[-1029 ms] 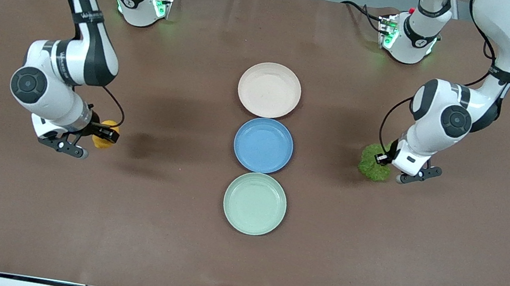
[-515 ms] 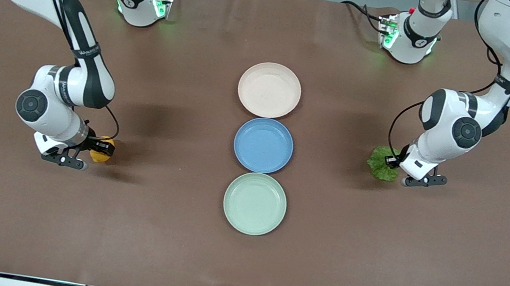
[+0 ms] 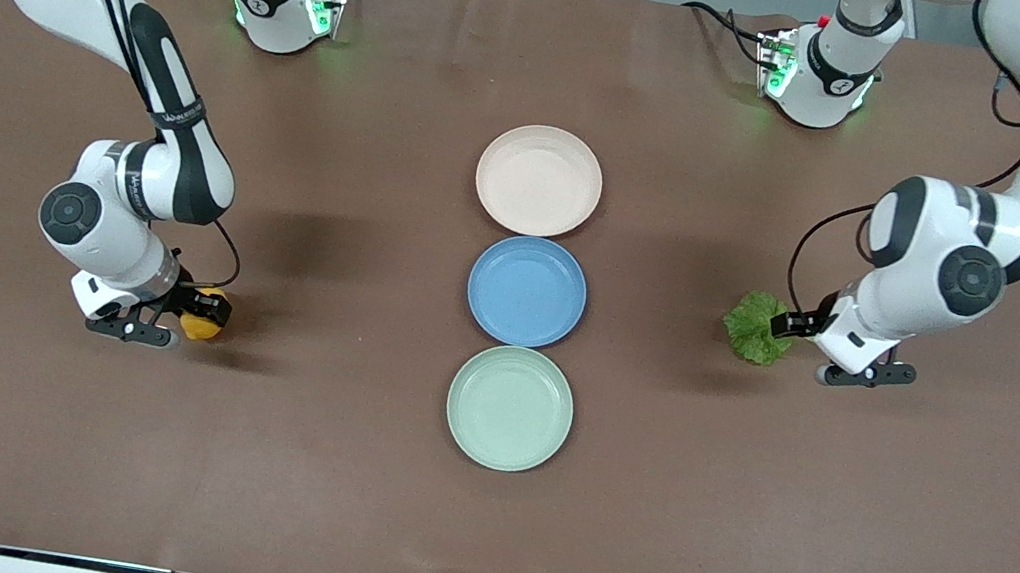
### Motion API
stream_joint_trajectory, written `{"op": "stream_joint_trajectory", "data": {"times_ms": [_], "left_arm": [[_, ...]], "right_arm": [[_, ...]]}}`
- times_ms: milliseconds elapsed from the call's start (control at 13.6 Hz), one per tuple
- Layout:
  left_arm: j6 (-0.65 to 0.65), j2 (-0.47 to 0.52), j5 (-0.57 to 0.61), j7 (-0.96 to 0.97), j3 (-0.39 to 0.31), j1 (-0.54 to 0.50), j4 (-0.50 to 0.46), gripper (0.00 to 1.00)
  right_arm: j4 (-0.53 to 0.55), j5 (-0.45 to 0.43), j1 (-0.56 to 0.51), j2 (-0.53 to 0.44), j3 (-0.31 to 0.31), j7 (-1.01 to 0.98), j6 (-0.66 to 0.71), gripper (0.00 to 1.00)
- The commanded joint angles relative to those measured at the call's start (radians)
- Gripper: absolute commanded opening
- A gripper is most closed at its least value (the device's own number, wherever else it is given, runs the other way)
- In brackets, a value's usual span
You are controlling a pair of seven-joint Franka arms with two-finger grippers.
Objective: Pick lemon and lettuce from plates
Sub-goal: 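Lower and release the lemon while the left gripper releases the lettuce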
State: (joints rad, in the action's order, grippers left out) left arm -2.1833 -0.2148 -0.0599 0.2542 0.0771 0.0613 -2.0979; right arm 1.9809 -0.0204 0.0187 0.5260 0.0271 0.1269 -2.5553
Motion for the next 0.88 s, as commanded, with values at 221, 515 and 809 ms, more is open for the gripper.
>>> {"op": "stream_joint_trajectory", "data": {"times_ms": [221, 515, 809], "left_arm": [[0.313, 0.179, 0.022, -0.082, -0.003, -0.035, 0.185, 1.00], [0.494, 0.219, 0.020, -0.160, -0.008, -0.058, 0.353, 1.00], [0.579, 0.242, 0.020, -0.205, -0.008, -0.086, 0.444, 1.00]], "right_arm": [[-0.236, 0.014, -0.010, -0.032, 0.022, -0.029, 0.420, 1.00], [-0.362, -0.001, 0.007, -0.122, 0.022, -0.035, 0.706, 1.00], [-0.448, -0.042, 0.003, -0.199, 0.016, -0.098, 0.887, 1.00]]}}
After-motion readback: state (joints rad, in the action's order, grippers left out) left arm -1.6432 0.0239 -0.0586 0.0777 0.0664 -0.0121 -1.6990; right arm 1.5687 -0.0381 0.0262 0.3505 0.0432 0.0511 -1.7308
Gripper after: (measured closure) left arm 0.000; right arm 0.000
